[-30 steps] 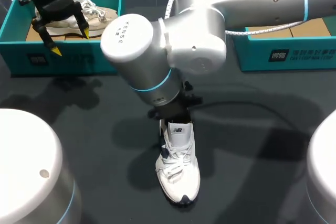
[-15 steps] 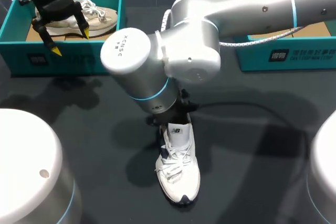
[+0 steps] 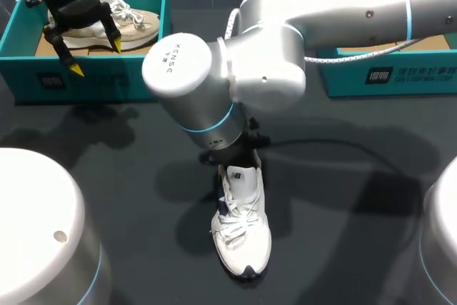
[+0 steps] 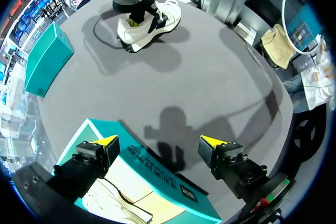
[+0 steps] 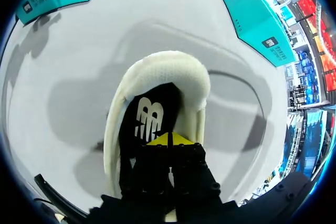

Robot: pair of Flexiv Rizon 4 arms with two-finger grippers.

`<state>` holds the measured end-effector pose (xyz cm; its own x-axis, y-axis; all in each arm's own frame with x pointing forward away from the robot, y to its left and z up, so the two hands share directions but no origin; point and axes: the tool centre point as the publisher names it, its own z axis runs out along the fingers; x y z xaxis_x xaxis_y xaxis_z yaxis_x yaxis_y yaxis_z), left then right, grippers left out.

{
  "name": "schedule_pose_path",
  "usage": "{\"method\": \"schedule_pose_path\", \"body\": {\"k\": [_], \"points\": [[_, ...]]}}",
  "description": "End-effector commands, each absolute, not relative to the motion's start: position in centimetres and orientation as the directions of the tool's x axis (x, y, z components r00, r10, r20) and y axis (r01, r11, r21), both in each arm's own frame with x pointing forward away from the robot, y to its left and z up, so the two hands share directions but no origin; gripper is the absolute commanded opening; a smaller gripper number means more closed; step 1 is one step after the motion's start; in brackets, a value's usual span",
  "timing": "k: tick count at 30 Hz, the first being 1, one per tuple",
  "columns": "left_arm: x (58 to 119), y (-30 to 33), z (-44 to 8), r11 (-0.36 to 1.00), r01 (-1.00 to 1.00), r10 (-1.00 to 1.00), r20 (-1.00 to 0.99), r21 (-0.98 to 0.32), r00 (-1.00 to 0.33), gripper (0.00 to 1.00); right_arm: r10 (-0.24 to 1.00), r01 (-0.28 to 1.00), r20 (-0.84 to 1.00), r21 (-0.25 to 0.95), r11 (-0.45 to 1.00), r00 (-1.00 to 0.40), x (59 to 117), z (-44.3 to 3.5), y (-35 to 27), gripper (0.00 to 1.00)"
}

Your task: Take the shoe out of the shoebox, open the shoe tongue, remove and reinsert the insole, then place the shoe into the shoebox

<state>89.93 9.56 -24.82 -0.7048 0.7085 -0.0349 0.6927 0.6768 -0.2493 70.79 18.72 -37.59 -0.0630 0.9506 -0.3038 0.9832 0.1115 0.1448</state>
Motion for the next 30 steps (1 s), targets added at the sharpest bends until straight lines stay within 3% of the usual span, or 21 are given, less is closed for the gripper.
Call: {"method": "schedule_pose_path", "body": {"k": [1, 13, 21, 30], "points": [[90.0, 9.6, -24.8, 0.677, 0.694, 0.710, -0.033, -0.248, -0.704, 1.00, 0.959, 0.965, -0.227, 0.236, -0.116, 0.171, 70.5, -36.8, 18.8, 0.00], [90.0, 9.6, -24.8, 0.677, 0.694, 0.710, -0.033, -0.248, -0.704, 1.00, 0.982, 0.976, -0.133, 0.190, -0.105, 0.131, 73.5, -39.4, 19.4, 0.00], [90.0, 9.6, -24.8, 0.677, 0.694, 0.710, -0.033, -0.248, -0.704, 1.00, 0.984, 0.984, -0.088, 0.111, -0.143, 0.153, 71.8, -41.6, 19.5, 0.00], [90.0, 9.6, -24.8, 0.677, 0.694, 0.710, -0.033, -0.248, -0.704, 1.00, 0.981, 0.986, -0.101, 0.040, -0.162, 0.165, 70.0, -38.4, 19.2, 0.00]]}}
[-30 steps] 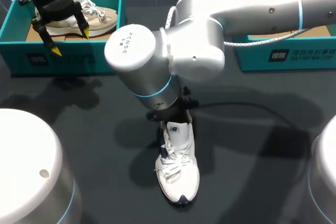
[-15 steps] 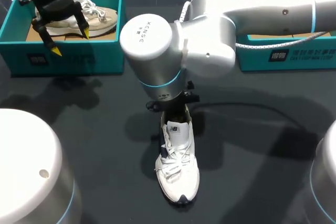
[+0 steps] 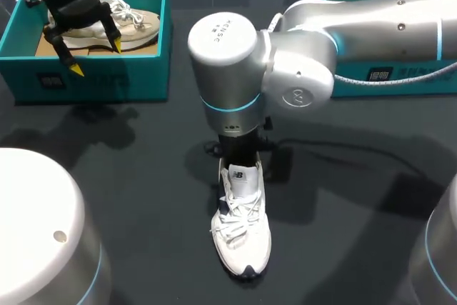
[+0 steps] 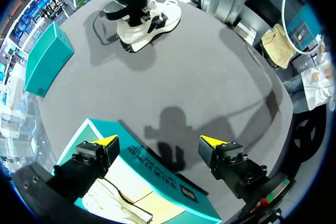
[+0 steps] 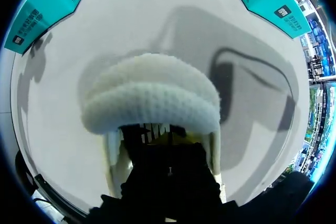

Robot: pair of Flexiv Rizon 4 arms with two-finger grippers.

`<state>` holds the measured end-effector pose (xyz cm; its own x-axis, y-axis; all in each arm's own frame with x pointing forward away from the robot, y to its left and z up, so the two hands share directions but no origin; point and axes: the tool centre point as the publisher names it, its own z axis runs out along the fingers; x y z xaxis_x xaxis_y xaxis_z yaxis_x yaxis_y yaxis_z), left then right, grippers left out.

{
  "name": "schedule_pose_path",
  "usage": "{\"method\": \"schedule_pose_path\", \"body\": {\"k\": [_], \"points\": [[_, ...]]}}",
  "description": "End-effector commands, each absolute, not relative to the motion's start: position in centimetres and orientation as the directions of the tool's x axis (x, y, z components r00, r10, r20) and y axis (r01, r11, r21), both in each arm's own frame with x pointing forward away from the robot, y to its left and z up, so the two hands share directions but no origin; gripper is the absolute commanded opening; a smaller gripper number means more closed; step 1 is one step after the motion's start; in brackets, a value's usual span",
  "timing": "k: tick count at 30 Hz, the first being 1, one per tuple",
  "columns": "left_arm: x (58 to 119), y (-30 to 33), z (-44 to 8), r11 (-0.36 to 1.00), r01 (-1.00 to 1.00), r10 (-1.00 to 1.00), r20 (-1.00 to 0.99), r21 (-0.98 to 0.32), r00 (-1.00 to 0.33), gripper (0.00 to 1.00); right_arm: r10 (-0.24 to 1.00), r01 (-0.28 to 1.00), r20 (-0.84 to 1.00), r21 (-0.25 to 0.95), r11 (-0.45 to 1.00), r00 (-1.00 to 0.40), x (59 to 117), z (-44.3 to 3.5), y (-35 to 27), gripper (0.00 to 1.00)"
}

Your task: Take the shoe out of the shoebox, open the shoe tongue, remove and reinsert the insole, then place the shoe into the shoebox

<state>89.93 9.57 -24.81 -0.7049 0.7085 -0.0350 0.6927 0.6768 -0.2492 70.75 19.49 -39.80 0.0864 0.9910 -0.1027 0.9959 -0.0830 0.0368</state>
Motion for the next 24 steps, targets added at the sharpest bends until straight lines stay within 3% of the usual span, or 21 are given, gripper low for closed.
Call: {"method": "schedule_pose_path", "body": {"k": [1, 17, 21, 24], "points": [[90.0, 9.6, -24.8, 0.677, 0.694, 0.710, -0.033, -0.248, -0.704, 1.00, 0.983, 0.988, -0.096, 0.029, -0.154, 0.156, 70.1, -38.1, 19.2, 0.00], [90.0, 9.6, -24.8, 0.677, 0.694, 0.710, -0.033, -0.248, -0.704, 1.00, 0.997, 0.992, -0.080, -0.124, -0.006, -0.003, 70.4, -34.8, 20.0, 0.00], [90.0, 9.6, -24.8, 0.677, 0.694, 0.710, -0.033, -0.248, -0.704, 1.00, 0.997, 0.987, -0.068, -0.159, 0.010, -0.021, 69.9, -34.8, 20.5, 0.14], [90.0, 9.6, -24.8, 0.677, 0.694, 0.710, -0.033, -0.248, -0.704, 1.00, 0.997, 0.984, -0.066, -0.178, 0.020, -0.032, 69.5, -34.8, 20.8, 0.16]]}}
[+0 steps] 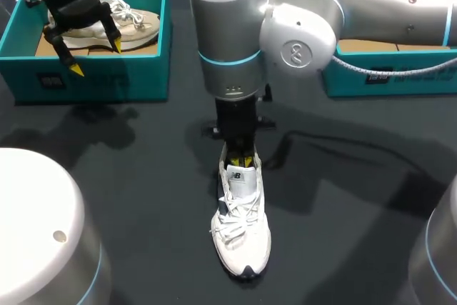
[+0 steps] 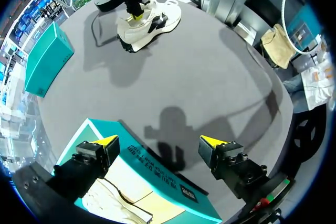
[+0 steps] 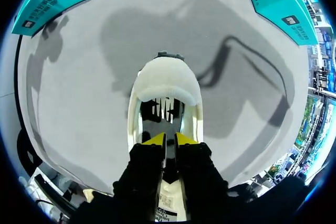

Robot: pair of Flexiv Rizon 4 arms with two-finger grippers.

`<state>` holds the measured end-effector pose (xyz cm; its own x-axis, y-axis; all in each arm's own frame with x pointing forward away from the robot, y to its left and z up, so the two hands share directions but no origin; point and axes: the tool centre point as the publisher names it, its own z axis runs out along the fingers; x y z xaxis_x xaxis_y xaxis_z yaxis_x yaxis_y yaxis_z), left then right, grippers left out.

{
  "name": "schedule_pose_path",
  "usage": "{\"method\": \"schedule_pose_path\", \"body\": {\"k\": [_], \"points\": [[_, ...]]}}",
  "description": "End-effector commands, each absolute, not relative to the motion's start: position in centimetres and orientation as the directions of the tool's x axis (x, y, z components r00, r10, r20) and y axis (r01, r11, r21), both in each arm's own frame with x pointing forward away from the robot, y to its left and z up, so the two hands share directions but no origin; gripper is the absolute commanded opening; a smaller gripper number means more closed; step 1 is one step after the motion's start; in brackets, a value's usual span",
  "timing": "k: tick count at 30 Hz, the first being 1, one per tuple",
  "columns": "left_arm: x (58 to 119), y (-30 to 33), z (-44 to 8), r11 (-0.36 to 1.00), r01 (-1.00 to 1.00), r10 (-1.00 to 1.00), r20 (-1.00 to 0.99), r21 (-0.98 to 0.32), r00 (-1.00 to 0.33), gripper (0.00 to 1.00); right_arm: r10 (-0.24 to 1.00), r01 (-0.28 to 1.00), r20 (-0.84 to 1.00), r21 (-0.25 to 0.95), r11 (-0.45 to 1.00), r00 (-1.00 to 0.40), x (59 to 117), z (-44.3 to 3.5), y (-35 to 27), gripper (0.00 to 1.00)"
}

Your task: Take the shoe out of the shoebox, open the shoe tongue, remove and reinsert the insole, then place the shoe into the shoebox

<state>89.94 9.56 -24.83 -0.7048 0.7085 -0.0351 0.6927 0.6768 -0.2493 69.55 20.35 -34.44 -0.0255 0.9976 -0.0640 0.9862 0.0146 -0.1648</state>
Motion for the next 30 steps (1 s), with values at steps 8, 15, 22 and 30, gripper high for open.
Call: {"method": "schedule_pose_path", "body": {"k": [8, 15, 22, 30], "points": [[90.0, 9.6, -24.8, 0.677, 0.694, 0.710, -0.033, -0.248, -0.704, 1.00, 0.995, 0.976, -0.068, -0.209, 0.061, -0.076, 68.5, -34.3, 21.2, 0.24], [90.0, 9.6, -24.8, 0.677, 0.694, 0.710, -0.033, -0.248, -0.704, 1.00, 0.992, 0.973, -0.077, -0.218, 0.078, -0.097, 67.9, -33.7, 21.0, 0.40], [90.0, 9.6, -24.8, 0.677, 0.694, 0.710, -0.033, -0.248, -0.704, 1.00, 0.991, 0.970, -0.066, -0.221, 0.100, -0.117, 67.6, -33.7, 20.8, 0.48], [90.0, 9.6, -24.8, 0.677, 0.694, 0.710, -0.033, -0.248, -0.704, 1.00, 0.991, 0.970, -0.049, -0.218, 0.108, -0.121, 66.9, -33.9, 20.3, 0.68]]}}
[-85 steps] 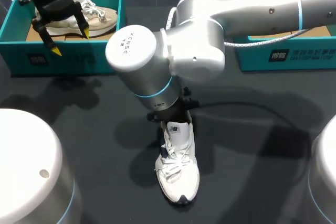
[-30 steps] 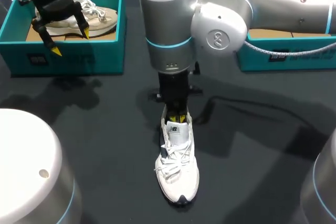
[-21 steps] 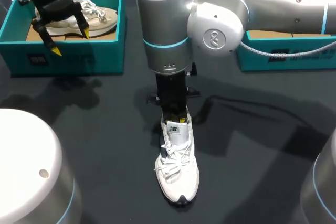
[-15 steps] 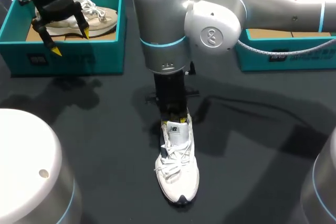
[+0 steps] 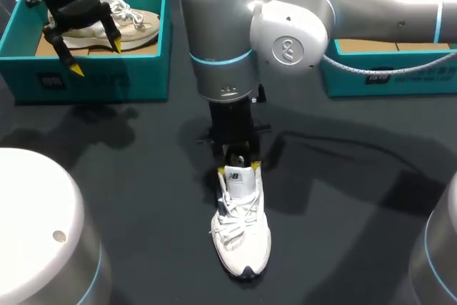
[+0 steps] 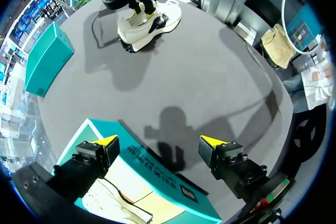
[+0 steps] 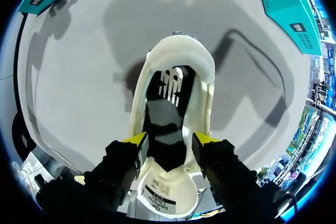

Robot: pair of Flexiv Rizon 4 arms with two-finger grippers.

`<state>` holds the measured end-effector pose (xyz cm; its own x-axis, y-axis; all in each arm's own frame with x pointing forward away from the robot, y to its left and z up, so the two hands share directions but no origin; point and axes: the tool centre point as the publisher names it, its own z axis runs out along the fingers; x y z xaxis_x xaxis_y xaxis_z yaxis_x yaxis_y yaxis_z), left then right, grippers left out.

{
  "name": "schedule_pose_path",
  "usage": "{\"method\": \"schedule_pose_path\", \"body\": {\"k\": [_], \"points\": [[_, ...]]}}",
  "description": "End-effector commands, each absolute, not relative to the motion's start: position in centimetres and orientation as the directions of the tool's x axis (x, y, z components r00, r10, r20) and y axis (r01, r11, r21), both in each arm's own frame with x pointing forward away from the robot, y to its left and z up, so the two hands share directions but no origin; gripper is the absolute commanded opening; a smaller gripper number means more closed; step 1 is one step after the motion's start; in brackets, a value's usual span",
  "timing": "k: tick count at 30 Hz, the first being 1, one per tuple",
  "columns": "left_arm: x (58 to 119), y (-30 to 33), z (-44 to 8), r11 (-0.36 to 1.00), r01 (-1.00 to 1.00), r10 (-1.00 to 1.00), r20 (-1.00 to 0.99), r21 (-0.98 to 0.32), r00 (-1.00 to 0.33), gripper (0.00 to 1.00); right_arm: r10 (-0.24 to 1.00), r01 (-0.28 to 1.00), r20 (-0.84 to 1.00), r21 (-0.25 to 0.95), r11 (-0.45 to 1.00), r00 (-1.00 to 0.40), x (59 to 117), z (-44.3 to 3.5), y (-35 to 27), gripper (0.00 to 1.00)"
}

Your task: Take the shoe out of the shoebox, open the shoe tongue, remove and reinsert the insole, then place the shoe into the shoebox

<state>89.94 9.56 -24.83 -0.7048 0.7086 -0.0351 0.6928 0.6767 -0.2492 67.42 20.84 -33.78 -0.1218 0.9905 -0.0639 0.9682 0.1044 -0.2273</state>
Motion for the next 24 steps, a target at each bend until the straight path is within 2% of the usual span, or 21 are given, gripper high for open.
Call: {"method": "schedule_pose_path", "body": {"k": [1, 5, 7, 24], "points": [[90.0, 9.6, -24.8, 0.677, 0.694, 0.710, -0.033, -0.248, -0.704, 1.00, 0.991, 0.970, -0.048, -0.218, 0.110, -0.123, 66.8, -33.9, 20.3, 0.74], [90.0, 9.6, -24.8, 0.677, 0.694, 0.710, -0.033, -0.248, -0.704, 1.00, 0.991, 0.969, -0.045, -0.220, 0.115, -0.127, 66.7, -33.9, 20.3, 0.95], [90.0, 9.6, -24.8, 0.677, 0.694, 0.710, -0.033, -0.248, -0.704, 1.00, 0.990, 0.969, -0.045, -0.219, 0.118, -0.130, 66.7, -33.9, 20.4, 1.00], [90.0, 9.6, -24.8, 0.677, 0.694, 0.710, -0.033, -0.248, -0.704, 1.00, 0.990, 0.975, -0.092, -0.206, 0.083, -0.104, 65.7, -32.9, 20.7, 1.00]]}}
